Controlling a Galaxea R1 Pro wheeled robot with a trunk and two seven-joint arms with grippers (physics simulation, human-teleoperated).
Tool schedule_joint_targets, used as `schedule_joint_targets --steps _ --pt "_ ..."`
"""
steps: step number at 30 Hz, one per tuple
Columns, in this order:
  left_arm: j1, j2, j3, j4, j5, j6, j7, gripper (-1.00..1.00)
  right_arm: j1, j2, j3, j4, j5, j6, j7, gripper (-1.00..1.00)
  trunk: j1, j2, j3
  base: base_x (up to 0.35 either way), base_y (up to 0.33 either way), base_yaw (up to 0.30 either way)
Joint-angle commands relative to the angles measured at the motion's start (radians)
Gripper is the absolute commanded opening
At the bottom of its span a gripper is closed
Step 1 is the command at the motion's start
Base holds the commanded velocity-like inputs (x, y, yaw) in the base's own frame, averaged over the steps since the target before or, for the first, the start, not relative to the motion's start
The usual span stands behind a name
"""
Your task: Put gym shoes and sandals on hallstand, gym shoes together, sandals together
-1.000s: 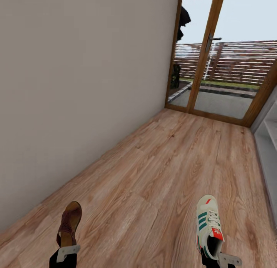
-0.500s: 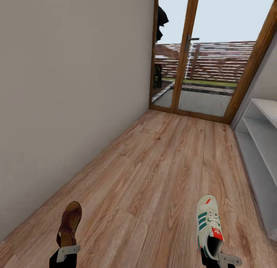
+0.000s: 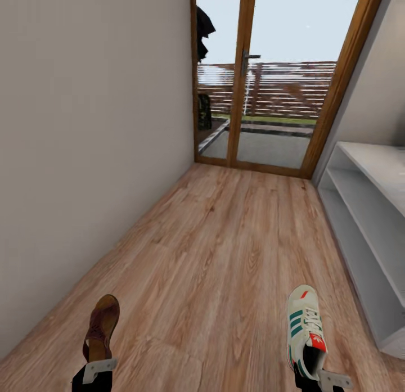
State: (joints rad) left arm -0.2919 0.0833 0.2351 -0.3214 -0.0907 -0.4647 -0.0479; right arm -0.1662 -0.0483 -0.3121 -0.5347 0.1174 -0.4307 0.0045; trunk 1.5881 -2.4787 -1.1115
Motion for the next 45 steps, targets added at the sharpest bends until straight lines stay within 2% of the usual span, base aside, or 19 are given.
schedule_joint_targets --steps 1,22,45 --pt "0.0 0.0 0.009 0.0 -0.011 -0.003 -0.005 -1.0 -0.001 0.001 -0.005 0.001 0.01 -0.003 0.002 -1.0 0.0 0.0 -0.001 0.338 0.0 -0.266" --pt "0.0 0.0 0.01 0.001 -0.011 -0.003 -0.005 -1.0 -0.001 0.001 -0.005 0.001 0.01 -0.005 0.002 -1.0 0.0 0.0 -0.001 0.338 0.0 -0.255" --pt "0.0 0.0 0.01 0.001 -0.011 -0.003 -0.004 -1.0 -0.001 -0.001 -0.005 0.001 0.012 -0.005 0.003 -1.0 0.0 0.0 -0.001 0.338 0.0 -0.01"
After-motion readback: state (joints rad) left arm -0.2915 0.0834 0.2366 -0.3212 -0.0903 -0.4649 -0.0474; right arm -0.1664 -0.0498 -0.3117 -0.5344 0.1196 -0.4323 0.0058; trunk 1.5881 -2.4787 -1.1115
